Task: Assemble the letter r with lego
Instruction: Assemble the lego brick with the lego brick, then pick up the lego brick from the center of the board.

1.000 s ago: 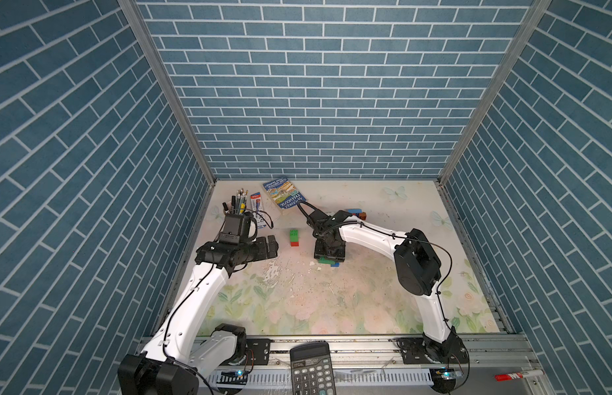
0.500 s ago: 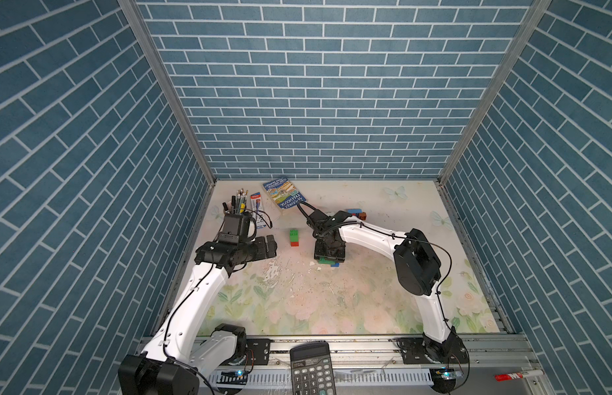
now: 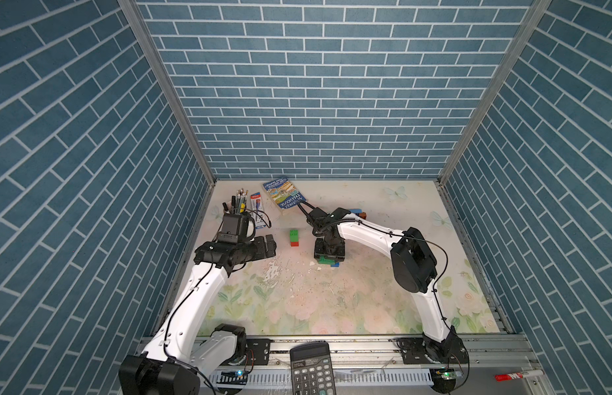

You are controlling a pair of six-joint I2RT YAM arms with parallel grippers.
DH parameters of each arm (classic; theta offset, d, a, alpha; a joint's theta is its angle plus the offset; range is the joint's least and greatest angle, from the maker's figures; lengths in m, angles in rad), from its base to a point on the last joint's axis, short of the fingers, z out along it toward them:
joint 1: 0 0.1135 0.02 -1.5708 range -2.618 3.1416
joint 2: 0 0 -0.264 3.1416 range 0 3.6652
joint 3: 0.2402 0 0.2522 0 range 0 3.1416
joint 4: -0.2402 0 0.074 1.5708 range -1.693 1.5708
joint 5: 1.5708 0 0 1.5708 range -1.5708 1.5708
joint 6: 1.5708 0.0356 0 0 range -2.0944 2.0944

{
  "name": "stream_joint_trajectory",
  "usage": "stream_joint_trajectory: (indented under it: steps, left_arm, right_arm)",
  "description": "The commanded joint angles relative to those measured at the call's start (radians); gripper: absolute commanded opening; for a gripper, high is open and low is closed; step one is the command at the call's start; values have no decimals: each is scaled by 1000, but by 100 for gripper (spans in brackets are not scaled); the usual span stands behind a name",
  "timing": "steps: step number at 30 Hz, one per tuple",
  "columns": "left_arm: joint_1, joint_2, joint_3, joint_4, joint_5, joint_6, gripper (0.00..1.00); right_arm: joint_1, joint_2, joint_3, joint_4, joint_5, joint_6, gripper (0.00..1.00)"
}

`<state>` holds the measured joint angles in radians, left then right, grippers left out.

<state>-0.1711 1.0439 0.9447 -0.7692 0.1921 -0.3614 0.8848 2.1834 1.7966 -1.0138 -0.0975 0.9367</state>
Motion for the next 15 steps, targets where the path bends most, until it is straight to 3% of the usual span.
stream_joint_trajectory:
  steps: [1,15]
  left_arm:
    - [9,11,26,8,19,5,99]
    - [18,22,42,10,38,3,100]
  right_arm:
    - [-7,106,-40,-81,-36,-4,24]
    - [-33,146,45,-172,-32,-30,23]
